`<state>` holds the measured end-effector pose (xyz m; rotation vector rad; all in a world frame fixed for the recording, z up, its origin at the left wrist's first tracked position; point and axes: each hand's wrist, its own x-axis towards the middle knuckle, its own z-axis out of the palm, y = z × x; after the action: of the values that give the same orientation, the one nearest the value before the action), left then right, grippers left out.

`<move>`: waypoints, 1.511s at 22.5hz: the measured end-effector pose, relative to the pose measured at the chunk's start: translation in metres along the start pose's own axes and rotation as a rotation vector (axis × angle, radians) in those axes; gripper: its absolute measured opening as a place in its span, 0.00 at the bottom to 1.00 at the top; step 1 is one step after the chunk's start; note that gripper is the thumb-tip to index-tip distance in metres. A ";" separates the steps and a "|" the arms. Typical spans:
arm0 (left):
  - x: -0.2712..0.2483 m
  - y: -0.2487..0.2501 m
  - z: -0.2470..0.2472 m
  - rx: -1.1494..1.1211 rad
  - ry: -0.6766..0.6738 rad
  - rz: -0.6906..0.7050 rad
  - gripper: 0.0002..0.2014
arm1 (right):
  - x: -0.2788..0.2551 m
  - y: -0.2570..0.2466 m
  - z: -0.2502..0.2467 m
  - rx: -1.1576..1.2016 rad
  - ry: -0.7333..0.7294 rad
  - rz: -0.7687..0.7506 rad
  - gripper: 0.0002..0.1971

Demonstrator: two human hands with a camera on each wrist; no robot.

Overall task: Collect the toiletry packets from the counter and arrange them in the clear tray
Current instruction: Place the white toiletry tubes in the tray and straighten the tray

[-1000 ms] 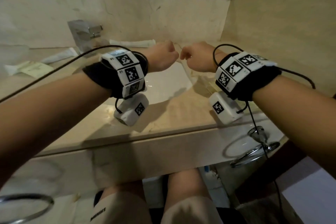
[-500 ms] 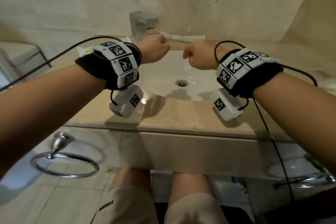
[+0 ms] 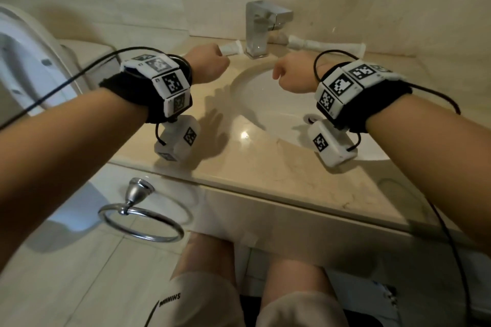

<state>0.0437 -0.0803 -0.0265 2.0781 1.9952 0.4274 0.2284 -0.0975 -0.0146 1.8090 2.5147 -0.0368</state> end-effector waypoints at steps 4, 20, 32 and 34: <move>0.019 -0.035 -0.008 0.023 0.026 -0.074 0.06 | 0.036 -0.006 0.001 -0.021 -0.013 -0.002 0.19; 0.130 -0.115 -0.017 0.152 -0.122 -0.240 0.33 | 0.190 -0.067 0.016 -0.011 -0.071 -0.026 0.21; 0.179 -0.086 0.002 0.266 -0.270 -0.108 0.34 | 0.232 0.002 0.046 0.395 0.203 0.013 0.14; 0.183 -0.082 0.004 0.343 -0.273 -0.086 0.26 | 0.225 0.023 0.053 0.420 0.251 0.065 0.13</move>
<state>-0.0256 0.1061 -0.0506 2.0869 2.0917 -0.2205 0.1793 0.1209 -0.0782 2.1657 2.7808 -0.3873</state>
